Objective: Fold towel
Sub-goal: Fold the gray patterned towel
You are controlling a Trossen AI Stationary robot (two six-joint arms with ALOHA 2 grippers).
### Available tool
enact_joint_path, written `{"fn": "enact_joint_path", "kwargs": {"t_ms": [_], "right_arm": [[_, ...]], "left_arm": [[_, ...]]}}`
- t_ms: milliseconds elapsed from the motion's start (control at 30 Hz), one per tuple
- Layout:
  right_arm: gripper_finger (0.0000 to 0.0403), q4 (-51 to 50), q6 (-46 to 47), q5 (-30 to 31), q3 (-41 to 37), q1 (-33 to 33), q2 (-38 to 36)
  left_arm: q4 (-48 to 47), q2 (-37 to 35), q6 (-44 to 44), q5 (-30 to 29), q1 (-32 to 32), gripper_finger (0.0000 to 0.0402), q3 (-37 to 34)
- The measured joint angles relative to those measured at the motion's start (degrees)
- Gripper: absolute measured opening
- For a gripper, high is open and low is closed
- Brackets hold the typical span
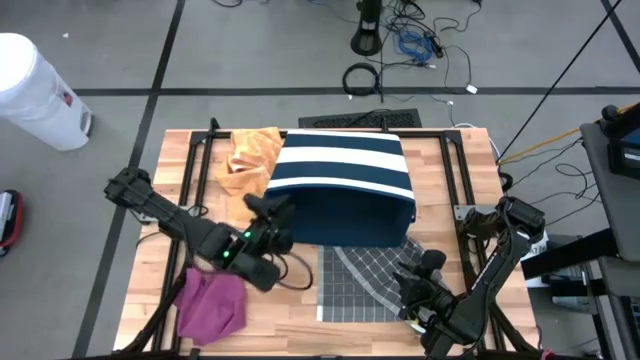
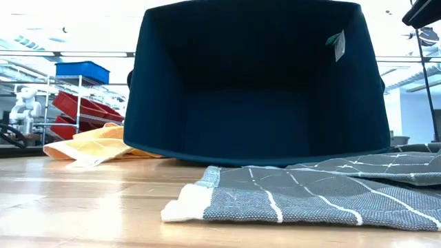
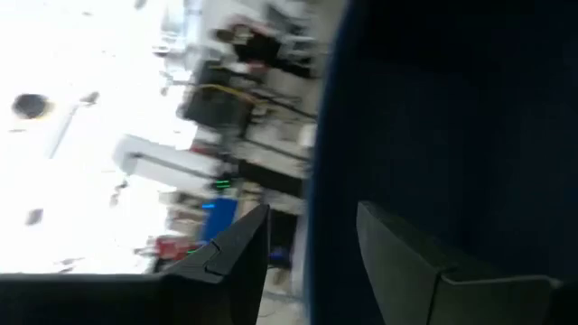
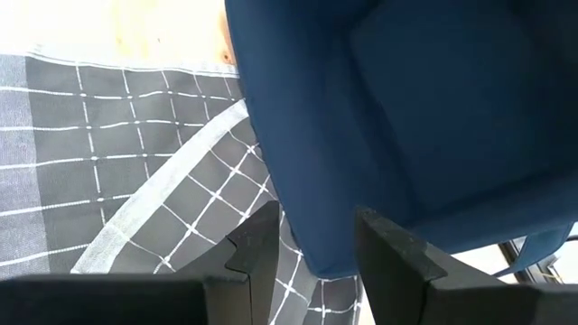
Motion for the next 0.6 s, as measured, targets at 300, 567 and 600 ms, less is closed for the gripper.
{"fn": "enact_joint_path", "kwargs": {"t_ms": [300, 567, 600], "right_arm": [[0.0128, 0.07, -0.27, 0.43, 0.0, 0.0, 0.0], [0.0128, 0.11, -0.29, 0.43, -0.01, 0.0, 0.0], [0.0128, 0.09, -0.29, 0.42, 0.0, 0.0, 0.0]], "left_arm": [[7.18, 0.02, 10.46, 9.51, 8.54, 0.0174, 1.82], [11.32, 0.0, 17.49, 18.5, 15.42, 0.0174, 1.84], [10.9, 0.0, 17.36, 20.48, 16.45, 0.0174, 1.84]]}}
